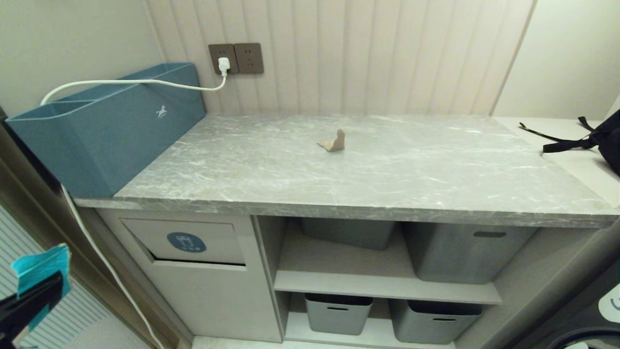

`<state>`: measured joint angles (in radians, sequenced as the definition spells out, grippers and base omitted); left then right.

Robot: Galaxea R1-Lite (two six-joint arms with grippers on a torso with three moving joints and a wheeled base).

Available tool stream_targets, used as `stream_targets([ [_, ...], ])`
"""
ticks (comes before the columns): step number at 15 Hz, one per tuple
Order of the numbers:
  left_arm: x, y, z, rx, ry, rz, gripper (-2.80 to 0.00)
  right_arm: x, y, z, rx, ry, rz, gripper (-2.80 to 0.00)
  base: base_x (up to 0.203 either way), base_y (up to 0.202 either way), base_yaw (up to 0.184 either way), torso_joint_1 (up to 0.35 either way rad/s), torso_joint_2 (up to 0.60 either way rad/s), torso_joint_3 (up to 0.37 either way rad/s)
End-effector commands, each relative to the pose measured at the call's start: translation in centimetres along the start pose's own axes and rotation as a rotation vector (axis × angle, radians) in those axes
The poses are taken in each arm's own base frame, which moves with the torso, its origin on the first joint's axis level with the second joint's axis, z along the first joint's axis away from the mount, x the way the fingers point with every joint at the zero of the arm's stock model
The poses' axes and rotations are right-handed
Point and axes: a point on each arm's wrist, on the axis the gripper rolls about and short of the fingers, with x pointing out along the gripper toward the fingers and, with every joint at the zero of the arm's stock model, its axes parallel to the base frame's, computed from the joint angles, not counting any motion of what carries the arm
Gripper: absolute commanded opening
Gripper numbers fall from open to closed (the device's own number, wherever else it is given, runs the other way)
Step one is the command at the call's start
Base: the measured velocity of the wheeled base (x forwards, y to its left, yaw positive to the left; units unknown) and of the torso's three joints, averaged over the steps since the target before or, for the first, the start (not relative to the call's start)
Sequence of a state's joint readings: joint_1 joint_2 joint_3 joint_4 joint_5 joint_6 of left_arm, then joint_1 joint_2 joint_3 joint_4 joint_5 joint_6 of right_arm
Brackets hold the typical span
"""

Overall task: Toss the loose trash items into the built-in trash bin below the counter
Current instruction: Put the garbage in the trash can

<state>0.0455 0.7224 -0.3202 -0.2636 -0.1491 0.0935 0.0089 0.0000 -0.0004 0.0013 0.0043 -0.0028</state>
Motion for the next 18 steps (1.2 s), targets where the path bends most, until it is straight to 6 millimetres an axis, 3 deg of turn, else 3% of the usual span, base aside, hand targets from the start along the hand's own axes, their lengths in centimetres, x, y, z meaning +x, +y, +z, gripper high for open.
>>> stream_targets([
  [1,0.8,0.1,-0.4,-0.008,0.045,-0.013,-2.80,0.0,0.0,0.0,0.000,-0.001,0.001,-2.80,0.000,0.000,0.000,-0.224,0.52,0.293],
  [11,4.9,0.7,-0.4,-0.124,0.172,-0.018,-2.80,0.0,0.0,0.0,0.000,-0.001,0.001,-2.80,0.000,0.000,0.000,-0.203,0.49,0.287],
  [18,7.9,1.2,0.2,-0.177,0.145,-0.011,-2.80,0.0,0.0,0.0,0.000,-0.001,0.001,-2.80,0.000,0.000,0.000,-0.154,0.46,0.301],
])
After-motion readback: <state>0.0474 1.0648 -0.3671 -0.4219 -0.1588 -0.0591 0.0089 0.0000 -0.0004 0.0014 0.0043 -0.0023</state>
